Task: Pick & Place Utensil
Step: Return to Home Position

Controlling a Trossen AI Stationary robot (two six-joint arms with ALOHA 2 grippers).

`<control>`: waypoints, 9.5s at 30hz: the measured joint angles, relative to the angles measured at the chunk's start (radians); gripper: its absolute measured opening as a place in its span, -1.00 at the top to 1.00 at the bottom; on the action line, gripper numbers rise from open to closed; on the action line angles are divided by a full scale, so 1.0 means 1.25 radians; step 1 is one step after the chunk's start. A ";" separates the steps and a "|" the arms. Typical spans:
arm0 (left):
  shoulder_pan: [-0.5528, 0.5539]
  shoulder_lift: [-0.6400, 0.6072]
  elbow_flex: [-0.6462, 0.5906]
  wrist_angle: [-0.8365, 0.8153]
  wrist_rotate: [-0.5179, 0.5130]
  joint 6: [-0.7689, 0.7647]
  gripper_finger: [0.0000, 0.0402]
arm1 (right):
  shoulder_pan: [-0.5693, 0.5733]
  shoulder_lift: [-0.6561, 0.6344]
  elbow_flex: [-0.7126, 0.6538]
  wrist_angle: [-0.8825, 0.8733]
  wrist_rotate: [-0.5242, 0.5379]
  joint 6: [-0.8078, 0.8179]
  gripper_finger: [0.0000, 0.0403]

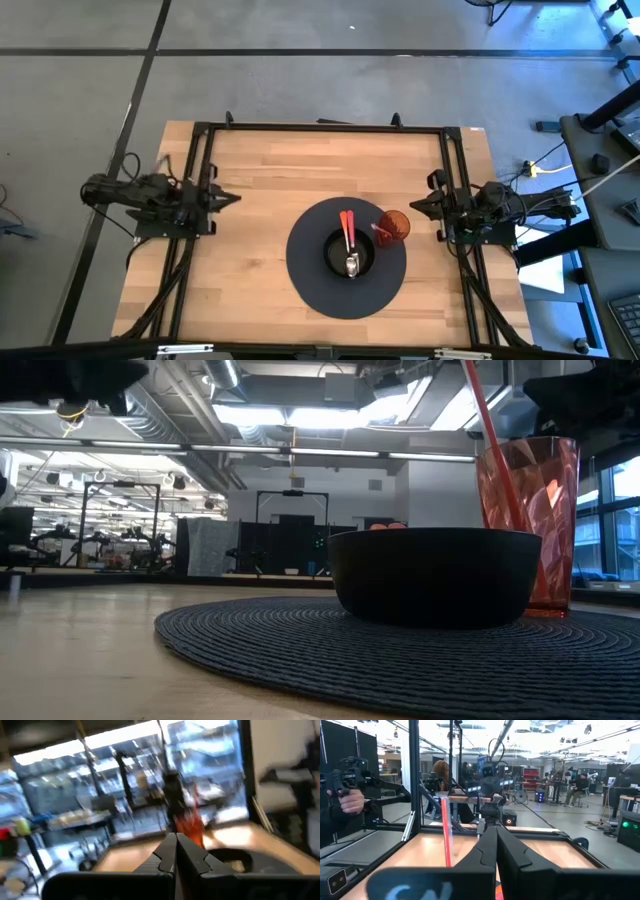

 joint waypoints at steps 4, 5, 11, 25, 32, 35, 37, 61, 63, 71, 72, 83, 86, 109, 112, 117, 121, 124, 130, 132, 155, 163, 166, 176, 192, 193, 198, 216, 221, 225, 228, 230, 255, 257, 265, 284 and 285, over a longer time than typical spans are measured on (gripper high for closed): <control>0.000 -0.013 -0.041 0.016 0.056 0.009 0.99 | 0.000 0.000 0.000 0.000 0.000 -0.001 0.99; 0.001 -0.012 -0.050 0.020 0.064 0.015 0.99 | 0.000 0.000 0.000 0.000 0.001 0.001 0.99; 0.054 -0.012 -0.096 0.082 0.074 0.008 0.99 | 0.000 0.000 0.000 -0.004 -0.001 0.002 1.00; 0.216 -0.013 -0.128 0.017 0.254 -0.046 1.00 | 0.000 0.000 0.000 -0.037 0.000 0.021 1.00; 0.215 -0.013 -0.128 -0.039 0.231 -0.060 0.99 | 0.000 0.000 0.000 -0.052 0.001 0.024 1.00; 0.215 -0.013 -0.128 -0.016 0.231 -0.055 1.00 | 0.000 0.000 -0.002 -0.054 0.010 0.023 1.00; 0.215 -0.013 -0.128 -0.008 0.232 -0.049 1.00 | 0.000 0.000 -0.011 -0.039 0.021 0.023 1.00; 0.215 -0.013 -0.128 0.018 0.234 -0.027 0.99 | -0.084 0.000 -0.065 0.052 -0.021 0.040 1.00; 0.215 -0.013 -0.128 0.010 0.196 -0.033 0.99 | -0.088 0.000 -0.065 0.053 -0.011 0.045 1.00; 0.215 -0.013 -0.165 0.052 0.173 -0.041 1.00 | -0.091 0.001 -0.070 0.069 -0.001 0.045 1.00; 0.215 -0.011 -0.165 0.052 0.173 -0.041 1.00 | -0.091 0.001 -0.070 0.070 -0.009 0.044 1.00; 0.214 -0.013 -0.165 0.071 0.187 -0.055 0.99 | -0.091 0.001 -0.070 0.045 0.042 0.049 1.00; 0.214 -0.013 -0.165 0.073 0.180 -0.077 1.00 | -0.091 0.001 -0.070 0.042 0.052 0.050 1.00; 0.161 0.015 -0.165 0.053 0.148 -0.150 1.00 | -0.090 0.028 -0.070 -0.063 0.078 0.118 1.00; 0.153 0.025 -0.165 0.055 0.141 -0.150 0.99 | -0.090 0.035 -0.070 -0.061 0.077 0.118 1.00; 0.151 0.031 -0.165 0.055 0.139 -0.150 1.00 | -0.090 0.038 -0.070 -0.044 0.071 0.119 1.00; 0.151 0.031 -0.165 0.057 0.134 -0.148 0.99 | -0.090 0.038 -0.070 -0.010 0.033 0.100 1.00; 0.151 0.031 -0.165 0.058 0.134 -0.139 0.99 | -0.089 0.038 -0.070 0.005 0.025 0.088 1.00; 0.151 0.025 -0.165 0.059 0.134 -0.118 0.99 | -0.089 0.037 -0.070 0.015 0.020 0.082 1.00; 0.151 0.025 -0.165 0.060 0.134 -0.123 0.99 | -0.089 0.036 -0.070 0.021 0.020 0.079 1.00; 0.151 0.025 -0.165 0.063 0.107 -0.203 0.99 | -0.088 -0.053 -0.070 -0.013 -0.034 0.043 1.00; 0.151 0.025 -0.165 0.063 0.107 -0.209 0.99 | -0.088 -0.052 -0.070 -0.036 -0.007 0.040 1.00; 0.151 0.025 -0.165 0.063 0.108 -0.208 0.99 | -0.088 -0.052 -0.070 -0.048 0.007 0.040 1.00; 0.151 0.026 -0.165 0.060 0.127 -0.207 0.99 | -0.088 -0.052 -0.070 -0.026 0.008 0.086 0.93; 0.151 0.026 -0.165 0.060 0.127 -0.194 0.98 | -0.089 -0.052 -0.070 -0.049 0.008 0.086 0.91; 0.151 0.026 -0.165 0.060 0.127 -0.194 0.98 | -0.089 -0.052 -0.070 -0.049 0.008 0.086 0.91; 0.151 0.026 -0.165 0.060 0.127 -0.194 0.97 | -0.089 -0.052 -0.070 -0.049 0.008 0.086 0.91; 0.151 0.026 -0.165 0.060 0.127 -0.194 0.97 | -0.088 -0.052 -0.070 -0.049 0.008 0.086 0.91; 0.151 0.026 -0.165 0.060 0.127 -0.194 0.96 | -0.088 -0.052 -0.070 -0.049 0.008 0.086 0.91; 0.151 0.026 -0.165 0.060 0.127 -0.194 0.98 | -0.088 -0.052 -0.070 -0.049 0.008 0.086 0.91; 0.151 0.026 -0.165 0.061 0.127 -0.194 0.98 | -0.088 -0.052 -0.070 -0.049 0.008 0.086 0.91; 0.151 0.026 -0.165 0.060 0.127 -0.193 0.98 | -0.088 -0.052 -0.070 -0.049 0.008 0.086 0.91; 0.151 0.026 -0.165 0.061 0.127 -0.193 0.98 | -0.088 -0.052 -0.070 -0.049 0.008 0.086 0.91; 0.151 0.026 -0.165 0.060 0.127 -0.193 0.98 | -0.088 -0.052 -0.070 -0.049 0.008 0.086 0.91; 0.151 0.026 -0.165 0.061 0.127 -0.193 0.97 | -0.089 -0.052 -0.070 -0.049 0.008 0.086 0.91; 0.151 0.026 -0.165 0.060 0.127 -0.193 0.97 | -0.088 -0.052 -0.070 -0.049 0.008 0.086 0.91; 0.151 0.026 -0.165 0.061 0.127 -0.193 0.96 | -0.088 -0.052 -0.070 -0.049 0.008 0.086 0.91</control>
